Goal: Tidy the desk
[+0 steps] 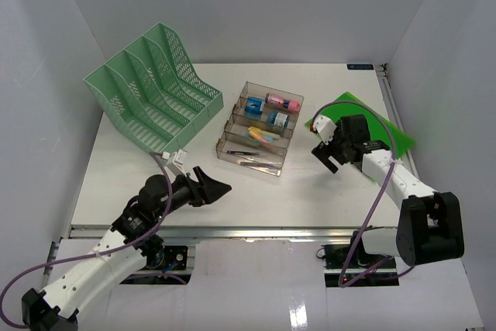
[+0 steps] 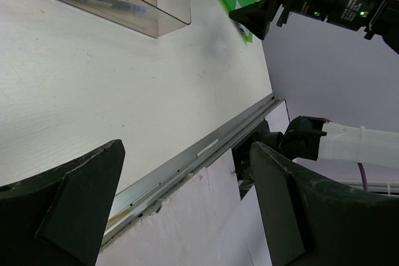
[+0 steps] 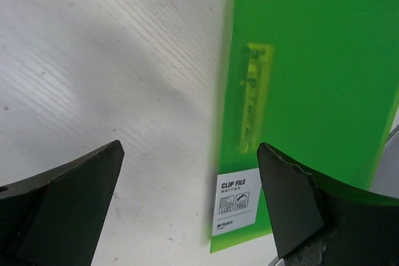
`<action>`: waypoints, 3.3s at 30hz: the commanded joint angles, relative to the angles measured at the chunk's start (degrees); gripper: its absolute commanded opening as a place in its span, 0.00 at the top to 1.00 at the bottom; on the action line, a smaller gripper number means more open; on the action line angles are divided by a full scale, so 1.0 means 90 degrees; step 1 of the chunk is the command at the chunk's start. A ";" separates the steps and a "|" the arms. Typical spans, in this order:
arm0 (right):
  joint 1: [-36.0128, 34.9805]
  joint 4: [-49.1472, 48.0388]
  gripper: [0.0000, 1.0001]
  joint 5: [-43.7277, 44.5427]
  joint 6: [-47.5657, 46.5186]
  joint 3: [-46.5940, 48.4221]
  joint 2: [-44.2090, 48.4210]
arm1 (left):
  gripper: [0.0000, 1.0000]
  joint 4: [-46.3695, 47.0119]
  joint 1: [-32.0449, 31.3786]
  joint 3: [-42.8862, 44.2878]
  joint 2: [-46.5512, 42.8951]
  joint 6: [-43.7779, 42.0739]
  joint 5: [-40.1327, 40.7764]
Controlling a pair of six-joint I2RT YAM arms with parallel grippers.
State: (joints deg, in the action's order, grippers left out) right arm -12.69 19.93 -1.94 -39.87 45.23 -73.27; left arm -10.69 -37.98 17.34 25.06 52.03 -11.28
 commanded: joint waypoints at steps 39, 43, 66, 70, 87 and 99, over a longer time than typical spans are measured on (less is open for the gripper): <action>0.0488 -0.0713 0.92 0.0366 0.0465 -0.0079 -0.0665 | 0.02 0.4415 -0.1193 0.2137 0.5920 0.1307 0.0246; 0.0659 -0.0307 0.92 -0.0294 0.0495 -0.0124 0.0060 | 0.02 0.4489 -0.1386 0.3213 0.7088 0.1643 0.0589; 0.0863 0.0860 0.92 -0.1894 0.0539 -0.0603 0.1742 | 0.13 0.3632 -0.1769 0.7498 1.1025 0.2393 0.0878; 0.0863 0.1034 0.92 -0.2126 0.0590 -0.0507 0.1890 | 0.27 0.3525 -0.1784 0.7632 1.1163 0.2434 0.0948; 0.0902 0.1373 0.13 -0.2073 0.0130 0.0026 0.3450 | 1.00 0.3177 -0.1811 0.7798 1.0227 0.0614 0.0683; 0.0931 0.0226 0.05 -0.2049 0.1593 0.0658 0.4090 | 1.00 0.2257 -0.1913 0.6692 0.7160 -0.1570 0.1138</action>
State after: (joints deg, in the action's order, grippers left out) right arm -4.56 30.18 -21.32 -33.11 50.93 -37.01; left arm 11.15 -54.37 81.51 104.56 47.15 -4.25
